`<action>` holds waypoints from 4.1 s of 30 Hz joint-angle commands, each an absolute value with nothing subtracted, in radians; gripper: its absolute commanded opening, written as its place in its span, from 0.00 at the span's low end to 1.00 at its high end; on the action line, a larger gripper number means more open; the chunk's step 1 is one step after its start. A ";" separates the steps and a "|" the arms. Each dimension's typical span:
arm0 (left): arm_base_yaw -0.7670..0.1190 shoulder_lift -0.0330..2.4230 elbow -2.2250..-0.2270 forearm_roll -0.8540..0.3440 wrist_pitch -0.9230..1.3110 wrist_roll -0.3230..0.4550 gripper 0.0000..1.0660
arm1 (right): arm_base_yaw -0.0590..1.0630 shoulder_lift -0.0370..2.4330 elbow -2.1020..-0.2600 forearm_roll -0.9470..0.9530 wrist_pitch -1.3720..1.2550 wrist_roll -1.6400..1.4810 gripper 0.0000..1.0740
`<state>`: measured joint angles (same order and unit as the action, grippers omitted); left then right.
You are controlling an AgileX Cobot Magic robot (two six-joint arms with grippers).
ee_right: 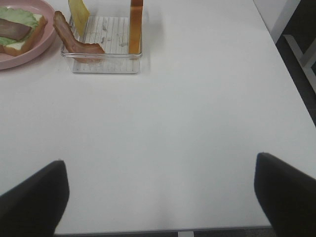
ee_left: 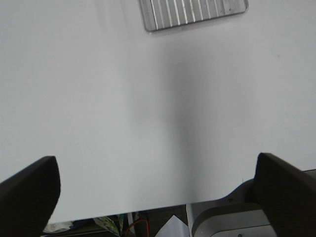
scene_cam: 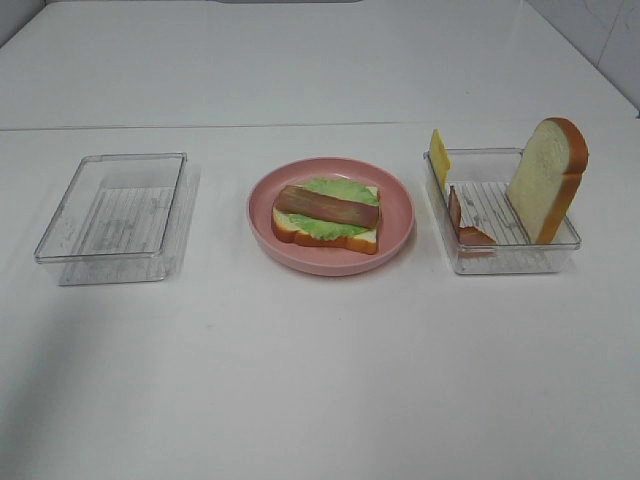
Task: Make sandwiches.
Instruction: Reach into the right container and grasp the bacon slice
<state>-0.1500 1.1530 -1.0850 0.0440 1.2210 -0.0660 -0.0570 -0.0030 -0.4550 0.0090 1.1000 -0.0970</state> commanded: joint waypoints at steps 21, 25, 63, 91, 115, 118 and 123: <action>-0.130 0.205 -0.653 0.045 1.165 -0.112 0.95 | -0.065 -0.034 -0.453 0.000 1.098 -0.104 0.92; -0.130 0.133 -0.579 0.042 1.142 -0.040 0.95 | -0.065 -0.034 -0.453 0.000 1.098 -0.104 0.92; 0.087 -0.030 -0.519 -0.008 1.073 -0.006 0.95 | -0.065 -0.033 -0.453 0.000 1.098 -0.104 0.92; 0.087 -0.022 -0.519 -0.007 1.073 -0.006 0.95 | -0.065 -0.028 -0.457 0.030 1.096 -0.101 0.92; 0.087 -0.022 -0.519 -0.007 1.073 -0.006 0.95 | -0.065 0.731 -0.559 0.114 0.734 -0.145 0.92; 0.087 -0.022 -0.519 -0.007 1.073 -0.006 0.95 | -0.061 0.917 -0.668 0.182 0.770 -0.244 0.92; 0.087 -0.022 -0.519 -0.007 1.073 -0.006 0.95 | -0.061 1.056 -0.764 0.232 0.817 -0.265 0.92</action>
